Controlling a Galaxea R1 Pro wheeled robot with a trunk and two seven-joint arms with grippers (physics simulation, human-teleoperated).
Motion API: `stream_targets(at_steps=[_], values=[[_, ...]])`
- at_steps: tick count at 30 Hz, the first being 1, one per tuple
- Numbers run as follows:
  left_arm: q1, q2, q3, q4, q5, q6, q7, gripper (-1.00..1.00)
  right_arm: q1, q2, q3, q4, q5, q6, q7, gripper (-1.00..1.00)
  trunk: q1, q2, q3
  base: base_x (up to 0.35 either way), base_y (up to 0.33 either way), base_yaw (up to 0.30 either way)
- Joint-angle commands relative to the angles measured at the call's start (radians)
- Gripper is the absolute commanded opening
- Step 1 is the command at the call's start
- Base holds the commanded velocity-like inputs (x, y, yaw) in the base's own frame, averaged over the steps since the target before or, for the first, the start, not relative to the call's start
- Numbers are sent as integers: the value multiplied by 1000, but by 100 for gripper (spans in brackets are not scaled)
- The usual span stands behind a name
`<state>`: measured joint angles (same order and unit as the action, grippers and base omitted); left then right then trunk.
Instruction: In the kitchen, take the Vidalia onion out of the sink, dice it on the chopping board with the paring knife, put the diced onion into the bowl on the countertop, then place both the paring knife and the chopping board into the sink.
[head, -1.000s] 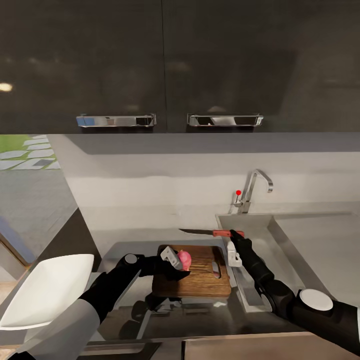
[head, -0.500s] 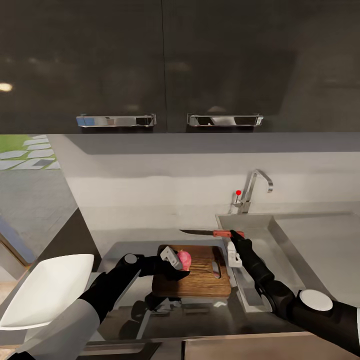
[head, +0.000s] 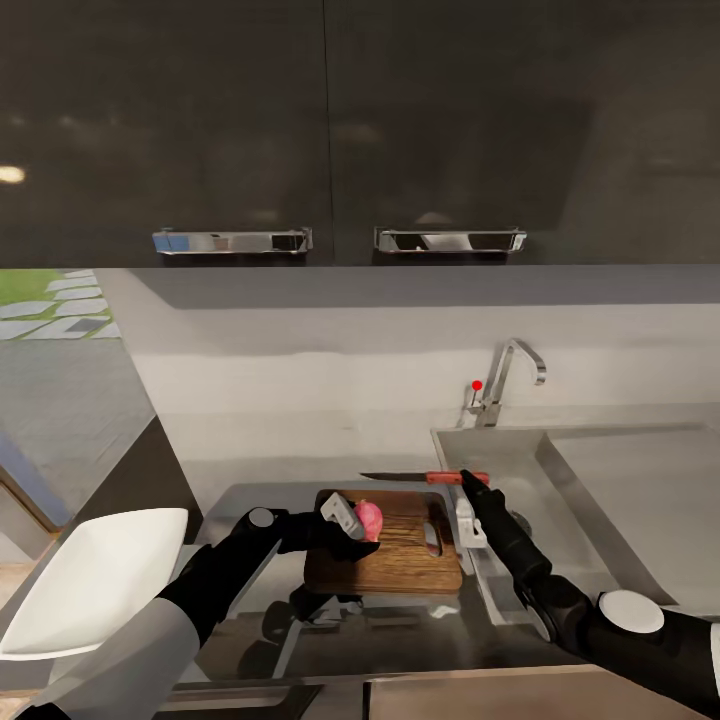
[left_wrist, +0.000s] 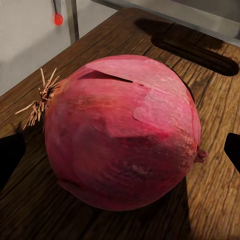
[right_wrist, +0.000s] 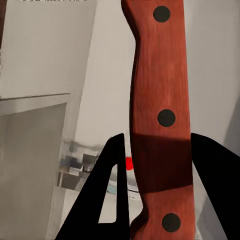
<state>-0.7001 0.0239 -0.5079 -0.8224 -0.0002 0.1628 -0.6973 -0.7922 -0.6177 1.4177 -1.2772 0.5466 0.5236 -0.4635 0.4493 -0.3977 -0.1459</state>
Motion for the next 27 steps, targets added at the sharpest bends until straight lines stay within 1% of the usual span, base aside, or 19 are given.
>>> stream_targets(at_steps=[1, 7, 11, 21, 27], values=[[-1, 1, -1, -2, 0, 7, -2, 100, -2, 0, 5, -1, 4, -2, -3, -100, 1, -2, -2, 0, 0, 0], [-1, 1, -1, -2, 0, 7, -2, 100, -2, 0, 13, -1, 4, -75, -11, -100, 1, -2, -2, 0, 0, 0], [-1, 1, -1, -2, 0, 7, -2, 100, -2, -2, 15, -1, 4, -97, -16, -100, 1, -2, -2, 0, 0, 0], [-1, 1, -1, -1, 0, 7, -2, 100, -2, -2, 27, -1, 4, -103, -18, -100, 1, -2, -2, 0, 0, 0], [-1, 1, -1, -2, 0, 7, -2, 100, -2, -2, 27, -1, 4, -103, -17, -100, 1, -2, -2, 0, 0, 0]])
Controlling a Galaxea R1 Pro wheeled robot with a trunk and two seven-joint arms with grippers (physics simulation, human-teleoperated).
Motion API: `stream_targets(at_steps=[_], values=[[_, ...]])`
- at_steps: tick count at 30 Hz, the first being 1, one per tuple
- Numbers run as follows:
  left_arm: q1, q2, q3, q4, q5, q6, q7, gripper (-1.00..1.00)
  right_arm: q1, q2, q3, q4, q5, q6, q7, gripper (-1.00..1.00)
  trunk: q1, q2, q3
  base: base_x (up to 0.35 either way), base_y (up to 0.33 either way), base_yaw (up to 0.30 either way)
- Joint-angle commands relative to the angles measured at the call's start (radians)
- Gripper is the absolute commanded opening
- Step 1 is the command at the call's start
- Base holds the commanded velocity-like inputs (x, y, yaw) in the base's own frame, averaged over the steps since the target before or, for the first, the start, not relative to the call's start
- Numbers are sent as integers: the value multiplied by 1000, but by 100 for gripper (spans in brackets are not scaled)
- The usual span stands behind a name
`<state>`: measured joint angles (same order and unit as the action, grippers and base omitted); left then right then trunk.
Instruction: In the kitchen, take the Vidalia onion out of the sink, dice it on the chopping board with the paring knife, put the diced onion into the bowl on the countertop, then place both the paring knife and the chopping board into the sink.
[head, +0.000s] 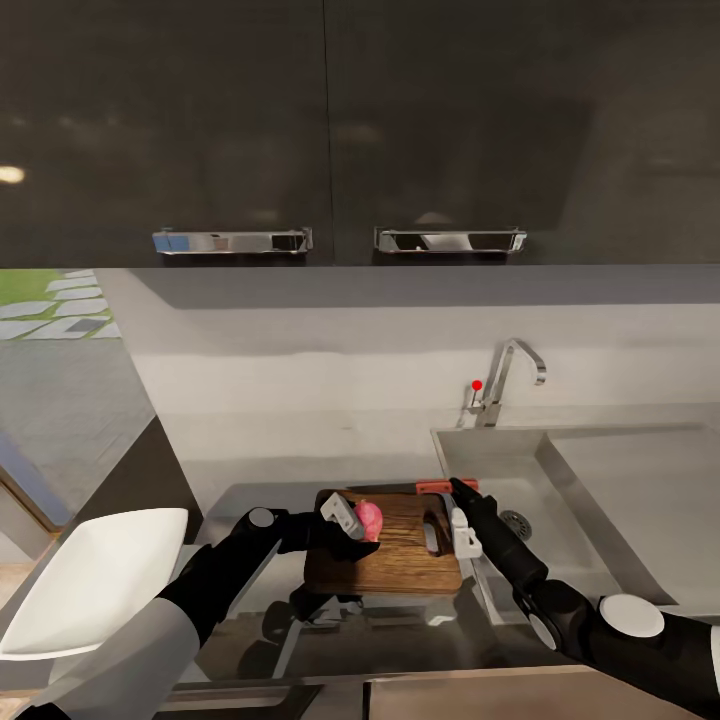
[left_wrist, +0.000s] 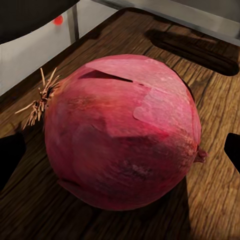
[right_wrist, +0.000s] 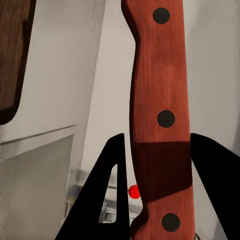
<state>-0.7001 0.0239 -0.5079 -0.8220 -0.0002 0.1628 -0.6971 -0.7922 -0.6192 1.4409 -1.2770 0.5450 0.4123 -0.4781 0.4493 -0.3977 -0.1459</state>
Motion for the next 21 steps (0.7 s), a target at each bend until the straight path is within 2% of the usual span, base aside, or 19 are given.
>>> stream_targets(at_steps=[1, 21], values=[[-1, 1, -1, -2, 0, 7, -2, 100, -2, 0, 4, -1, 6, 8, -2, -100, 1, -2, -2, 0, 0, 0], [-1, 1, -1, -2, 0, 7, -2, 100, -2, -4, 4, -1, 6, 7, -13, -100, 1, -2, -2, 0, 0, 0]])
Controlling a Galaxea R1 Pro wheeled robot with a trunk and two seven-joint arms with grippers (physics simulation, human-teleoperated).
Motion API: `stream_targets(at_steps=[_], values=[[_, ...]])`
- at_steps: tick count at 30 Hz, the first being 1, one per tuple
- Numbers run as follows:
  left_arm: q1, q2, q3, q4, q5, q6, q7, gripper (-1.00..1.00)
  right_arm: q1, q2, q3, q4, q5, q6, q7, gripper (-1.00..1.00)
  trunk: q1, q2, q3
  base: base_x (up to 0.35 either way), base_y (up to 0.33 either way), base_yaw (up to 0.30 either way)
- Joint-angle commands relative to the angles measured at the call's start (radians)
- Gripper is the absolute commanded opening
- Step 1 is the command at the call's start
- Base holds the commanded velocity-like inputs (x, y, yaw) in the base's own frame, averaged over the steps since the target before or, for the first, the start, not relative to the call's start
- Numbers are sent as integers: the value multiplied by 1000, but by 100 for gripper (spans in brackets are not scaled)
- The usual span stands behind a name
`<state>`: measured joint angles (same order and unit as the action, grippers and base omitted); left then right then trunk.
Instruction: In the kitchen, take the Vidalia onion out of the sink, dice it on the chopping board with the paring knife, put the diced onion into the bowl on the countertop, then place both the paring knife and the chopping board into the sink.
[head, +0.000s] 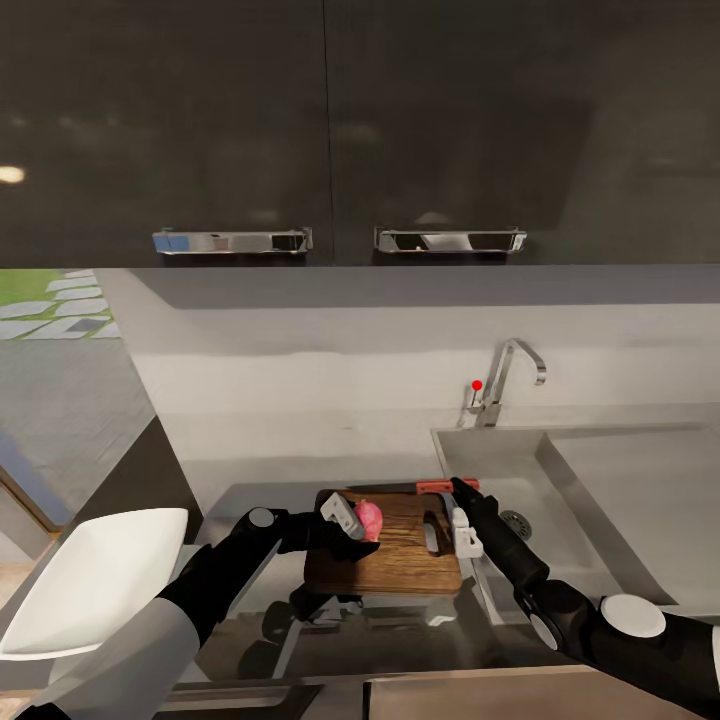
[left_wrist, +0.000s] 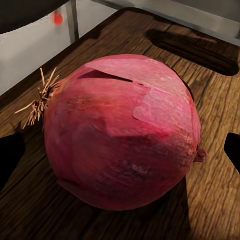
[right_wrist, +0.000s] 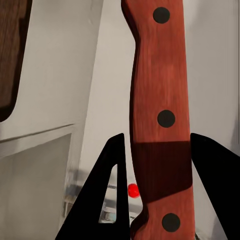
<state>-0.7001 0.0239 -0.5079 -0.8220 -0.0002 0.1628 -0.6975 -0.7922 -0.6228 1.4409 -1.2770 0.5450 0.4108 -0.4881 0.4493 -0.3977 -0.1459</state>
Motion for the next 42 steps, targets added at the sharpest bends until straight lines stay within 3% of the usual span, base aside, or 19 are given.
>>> stream_targets(at_steps=[1, 11, 42], values=[[-1, 1, -1, -2, 0, 7, -2, 100, -2, -2, 4, -1, 6, 8, -4, -100, 1, -2, -2, 0, 0, 0], [-1, 1, -1, -2, 0, 7, -2, 100, -2, -26, 8, -1, 6, 6, -6, -100, 1, -2, -2, 0, 0, 0], [-1, 1, -1, -3, 0, 7, -2, 100, -2, -26, 12, 2, 6, 11, -6, -100, 1, -2, -2, 0, 0, 0]])
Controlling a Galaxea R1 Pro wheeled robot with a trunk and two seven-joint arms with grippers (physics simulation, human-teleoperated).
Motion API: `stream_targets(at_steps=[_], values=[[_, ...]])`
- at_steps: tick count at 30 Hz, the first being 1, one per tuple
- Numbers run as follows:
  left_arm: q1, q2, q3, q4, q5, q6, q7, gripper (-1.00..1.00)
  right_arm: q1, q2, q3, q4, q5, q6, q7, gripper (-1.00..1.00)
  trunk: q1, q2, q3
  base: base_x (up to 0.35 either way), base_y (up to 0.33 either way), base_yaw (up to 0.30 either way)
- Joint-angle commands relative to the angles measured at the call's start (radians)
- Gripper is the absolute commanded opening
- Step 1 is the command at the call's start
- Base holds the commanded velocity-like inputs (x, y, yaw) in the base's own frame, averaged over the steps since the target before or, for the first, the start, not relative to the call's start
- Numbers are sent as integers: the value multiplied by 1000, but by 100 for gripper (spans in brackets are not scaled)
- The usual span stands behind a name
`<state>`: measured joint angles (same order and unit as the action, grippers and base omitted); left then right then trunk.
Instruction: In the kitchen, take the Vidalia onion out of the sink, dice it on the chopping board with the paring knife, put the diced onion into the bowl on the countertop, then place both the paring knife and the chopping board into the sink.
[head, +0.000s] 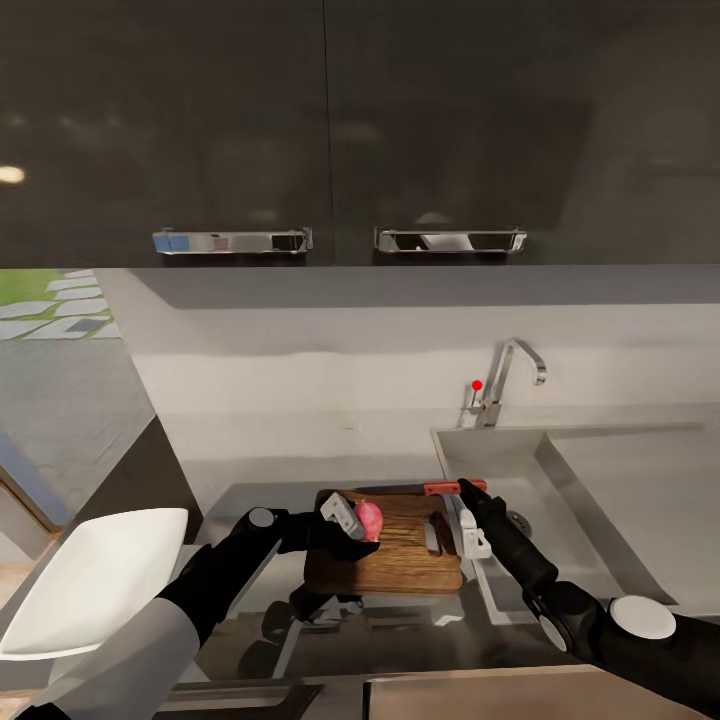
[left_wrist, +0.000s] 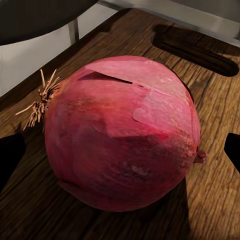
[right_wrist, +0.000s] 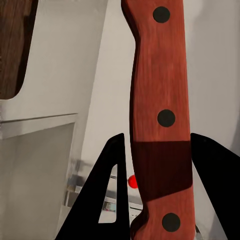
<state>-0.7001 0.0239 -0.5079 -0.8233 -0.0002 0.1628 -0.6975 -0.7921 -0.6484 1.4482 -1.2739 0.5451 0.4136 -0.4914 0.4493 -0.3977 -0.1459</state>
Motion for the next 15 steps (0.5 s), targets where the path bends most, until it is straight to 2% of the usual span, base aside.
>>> stream_targets(at_steps=[1, 5, 11, 12, 15], values=[[-1, 1, -1, -2, 0, 7, -2, 100, -2, 0, 4, -1, 6, 8, -3, -100, 1, -2, -2, 0, 0, 0], [-1, 1, -1, -2, 0, 7, -2, 100, -2, 0, 5, -1, 6, 8, -3, -100, 1, -2, -2, 0, 0, 0], [-1, 1, -1, -2, 0, 7, -2, 100, -2, -1, 26, -1, 6, 6, -4, -100, 1, -2, -2, 0, 0, 0], [-1, 1, -1, -2, 0, 7, -2, 100, -2, -61, 29, -1, 0, -69, -49, -100, 1, -2, -2, 0, 0, 0], [-1, 1, -1, -2, 0, 7, -2, 100, -2, -68, 29, -1, -1, -95, -50, -100, 1, -2, -2, 0, 0, 0]])
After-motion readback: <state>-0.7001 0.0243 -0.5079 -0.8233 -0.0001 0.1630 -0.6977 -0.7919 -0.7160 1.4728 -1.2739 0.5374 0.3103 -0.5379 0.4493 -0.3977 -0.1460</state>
